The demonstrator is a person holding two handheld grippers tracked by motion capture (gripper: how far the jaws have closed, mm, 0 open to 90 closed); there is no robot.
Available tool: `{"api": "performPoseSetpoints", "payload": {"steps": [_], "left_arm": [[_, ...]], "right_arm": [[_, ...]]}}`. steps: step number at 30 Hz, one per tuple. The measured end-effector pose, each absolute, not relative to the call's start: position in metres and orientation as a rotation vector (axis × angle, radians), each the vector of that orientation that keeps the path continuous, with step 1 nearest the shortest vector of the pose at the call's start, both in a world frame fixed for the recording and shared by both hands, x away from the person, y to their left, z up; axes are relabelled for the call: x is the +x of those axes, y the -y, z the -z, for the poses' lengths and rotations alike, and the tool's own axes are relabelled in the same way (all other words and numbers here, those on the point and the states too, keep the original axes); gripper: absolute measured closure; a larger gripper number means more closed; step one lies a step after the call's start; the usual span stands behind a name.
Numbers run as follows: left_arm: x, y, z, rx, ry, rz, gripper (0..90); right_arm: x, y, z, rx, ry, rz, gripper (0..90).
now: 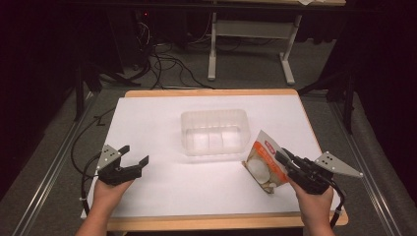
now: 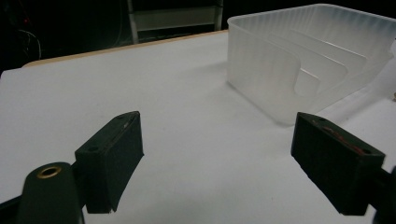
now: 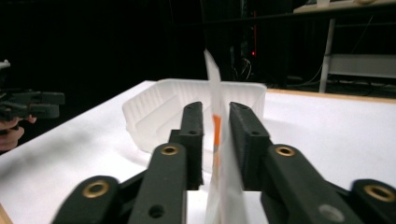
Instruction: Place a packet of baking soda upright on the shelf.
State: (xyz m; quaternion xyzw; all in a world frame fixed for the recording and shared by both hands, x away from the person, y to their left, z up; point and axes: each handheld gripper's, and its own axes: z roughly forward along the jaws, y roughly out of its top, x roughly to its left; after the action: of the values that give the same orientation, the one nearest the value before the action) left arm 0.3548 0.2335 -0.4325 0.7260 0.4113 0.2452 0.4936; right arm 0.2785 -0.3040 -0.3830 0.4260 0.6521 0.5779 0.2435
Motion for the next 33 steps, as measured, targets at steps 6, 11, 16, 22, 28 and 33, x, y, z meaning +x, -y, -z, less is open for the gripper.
{"api": "performPoseSetpoints", "payload": {"steps": [6,11,16,22,28,33], "left_arm": [[0.353,-0.232,0.432,1.762,-0.989,-0.592,17.4],[0.352,-0.232,0.431,1.763,-0.987,-0.588,17.4],[0.351,-0.232,0.431,1.769,-0.98,-0.594,17.4],[0.353,-0.232,0.432,1.771,-0.982,-0.595,17.4],[0.353,-0.232,0.432,1.772,-0.981,-0.596,17.4],[0.353,-0.231,0.432,1.774,-0.98,-0.594,17.4]], "right_arm": [[0.275,0.3,0.392,1.188,-1.802,-1.56,68.4],[0.272,0.299,0.396,1.2,-1.817,-1.556,66.3],[0.271,0.302,0.406,1.255,-1.823,-1.555,66.5],[0.272,0.302,0.408,1.258,-1.824,-1.535,67.6],[0.274,0.304,0.414,1.267,-1.819,-1.489,70.9],[0.275,0.307,0.417,1.286,-1.814,-1.464,74.4]]}}
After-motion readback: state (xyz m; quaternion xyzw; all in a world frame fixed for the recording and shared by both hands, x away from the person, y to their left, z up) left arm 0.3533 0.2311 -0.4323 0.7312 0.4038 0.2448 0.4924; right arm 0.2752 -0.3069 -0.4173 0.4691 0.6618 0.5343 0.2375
